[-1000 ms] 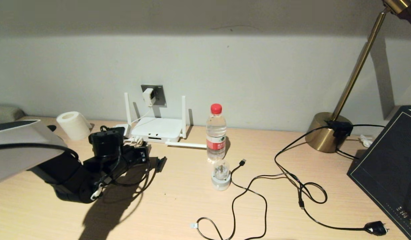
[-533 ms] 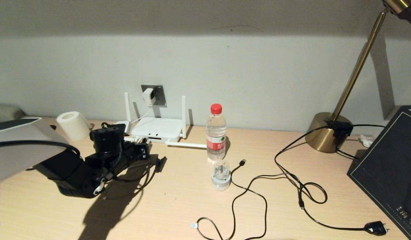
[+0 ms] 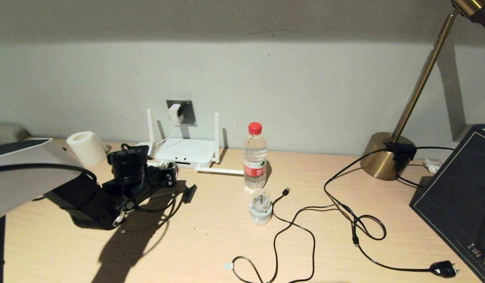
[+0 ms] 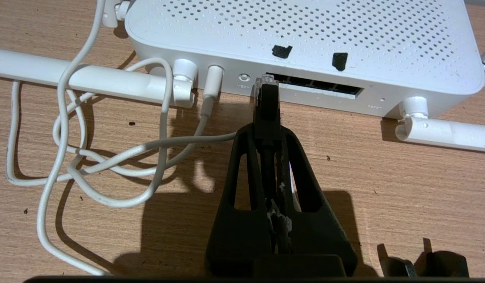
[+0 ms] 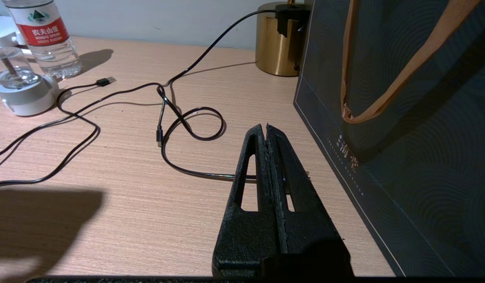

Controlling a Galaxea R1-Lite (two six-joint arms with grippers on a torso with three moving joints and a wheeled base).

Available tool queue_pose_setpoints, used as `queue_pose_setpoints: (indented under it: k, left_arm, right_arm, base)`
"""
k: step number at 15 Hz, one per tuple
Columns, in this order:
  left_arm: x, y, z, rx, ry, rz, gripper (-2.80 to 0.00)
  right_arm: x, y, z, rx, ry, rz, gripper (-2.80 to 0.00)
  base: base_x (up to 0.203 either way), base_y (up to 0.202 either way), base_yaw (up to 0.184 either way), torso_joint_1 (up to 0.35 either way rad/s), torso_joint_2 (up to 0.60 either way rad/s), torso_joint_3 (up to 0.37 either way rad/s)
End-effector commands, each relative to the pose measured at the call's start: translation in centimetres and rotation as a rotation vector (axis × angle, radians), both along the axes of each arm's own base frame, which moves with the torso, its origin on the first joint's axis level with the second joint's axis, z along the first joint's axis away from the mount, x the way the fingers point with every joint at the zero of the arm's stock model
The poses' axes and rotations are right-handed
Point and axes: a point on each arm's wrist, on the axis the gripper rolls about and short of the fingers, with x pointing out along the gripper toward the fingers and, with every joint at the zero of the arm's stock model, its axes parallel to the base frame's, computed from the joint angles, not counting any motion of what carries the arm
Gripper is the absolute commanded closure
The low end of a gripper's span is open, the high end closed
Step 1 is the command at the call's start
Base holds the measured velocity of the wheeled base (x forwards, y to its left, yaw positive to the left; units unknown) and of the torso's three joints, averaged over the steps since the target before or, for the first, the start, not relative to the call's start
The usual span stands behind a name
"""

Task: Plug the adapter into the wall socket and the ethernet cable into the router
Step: Plug cable into router interface

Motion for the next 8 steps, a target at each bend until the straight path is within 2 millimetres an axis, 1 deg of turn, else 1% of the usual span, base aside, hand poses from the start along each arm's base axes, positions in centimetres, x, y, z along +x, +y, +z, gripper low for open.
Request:
queue_pose_setpoints:
  k: [1, 8]
  left_arm:
    - [0.22, -0.01, 0.22, -0.002, -0.013, 0.002, 0.00]
    - [0.29, -0.20, 0.25, -0.003, -0.015, -0.005, 0.00]
  right_arm:
    - [0.29, 0.00, -0.97, 0.000, 0.036, 0.000, 0.00]
    - [0.29, 0.00, -0.97, 0.000, 0.036, 0.000, 0.00]
  base:
    - [0.000, 0.000, 0.000, 0.000, 0.00, 0.000]
    - [0.000, 0.000, 0.000, 0.000, 0.00, 0.000]
